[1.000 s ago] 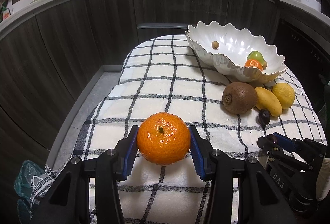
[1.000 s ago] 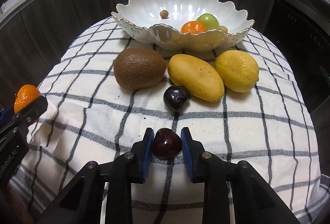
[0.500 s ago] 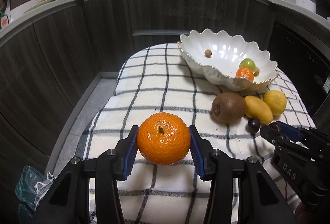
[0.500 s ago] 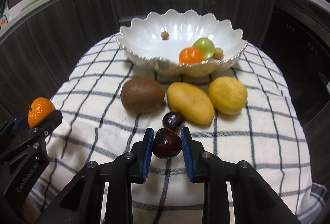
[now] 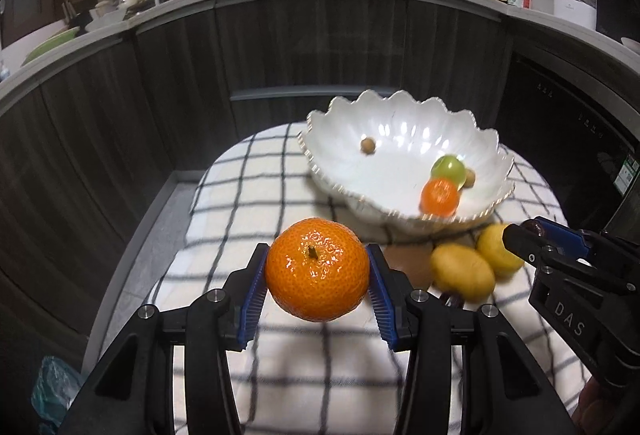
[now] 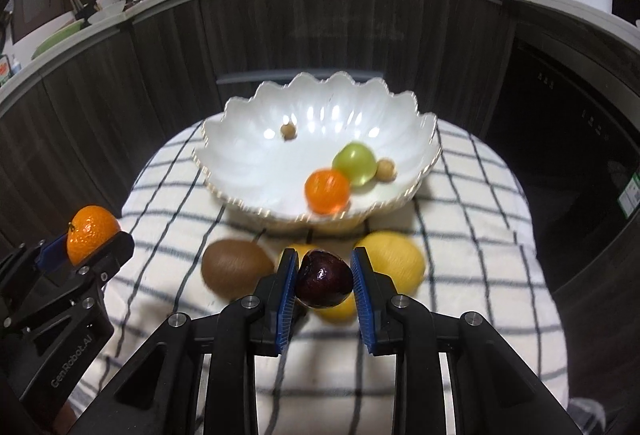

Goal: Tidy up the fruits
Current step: 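Carry the tangerine and cherry over the white bowl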

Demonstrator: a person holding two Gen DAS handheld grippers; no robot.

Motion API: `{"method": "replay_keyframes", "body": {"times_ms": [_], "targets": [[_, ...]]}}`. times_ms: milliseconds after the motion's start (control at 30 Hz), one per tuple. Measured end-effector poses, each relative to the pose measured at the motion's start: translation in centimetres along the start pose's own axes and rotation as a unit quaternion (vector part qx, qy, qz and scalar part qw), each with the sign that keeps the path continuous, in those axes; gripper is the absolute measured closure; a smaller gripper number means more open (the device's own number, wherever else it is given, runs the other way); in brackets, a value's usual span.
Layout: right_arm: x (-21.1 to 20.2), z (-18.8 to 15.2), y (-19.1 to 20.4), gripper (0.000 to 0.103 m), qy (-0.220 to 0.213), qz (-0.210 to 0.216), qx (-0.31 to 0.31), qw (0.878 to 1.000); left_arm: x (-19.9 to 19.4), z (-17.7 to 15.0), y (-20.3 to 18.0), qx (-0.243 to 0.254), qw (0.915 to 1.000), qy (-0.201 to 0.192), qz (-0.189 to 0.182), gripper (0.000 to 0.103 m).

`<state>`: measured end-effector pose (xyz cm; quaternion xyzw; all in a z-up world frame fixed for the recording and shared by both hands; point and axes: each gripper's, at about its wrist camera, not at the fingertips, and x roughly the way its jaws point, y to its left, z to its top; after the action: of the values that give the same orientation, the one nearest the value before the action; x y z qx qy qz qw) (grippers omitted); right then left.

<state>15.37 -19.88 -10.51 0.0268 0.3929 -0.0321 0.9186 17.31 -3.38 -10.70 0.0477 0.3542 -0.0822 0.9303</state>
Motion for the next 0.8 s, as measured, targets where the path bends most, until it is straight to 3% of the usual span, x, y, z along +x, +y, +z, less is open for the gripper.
{"method": "replay_keyframes", "body": {"times_ms": [233,500,800], "targets": [[1.3,3.1,-1.7,0.075,-0.023,-0.009,-0.002,1.000,2.1,3.2,-2.2,0.021,0.9995,-0.017,-0.013,0.056],[4.4,5.4,-3.3,0.075,-0.014,-0.008,0.005,1.000,5.9,6.1,-4.0,0.031,0.9989,-0.019,-0.029,0.056],[8.0,6.0,-3.8,0.075,0.011,-0.001,0.007,1.000,10.3,6.9,-5.3,0.038,0.9984,0.010,-0.041,0.056]]}}
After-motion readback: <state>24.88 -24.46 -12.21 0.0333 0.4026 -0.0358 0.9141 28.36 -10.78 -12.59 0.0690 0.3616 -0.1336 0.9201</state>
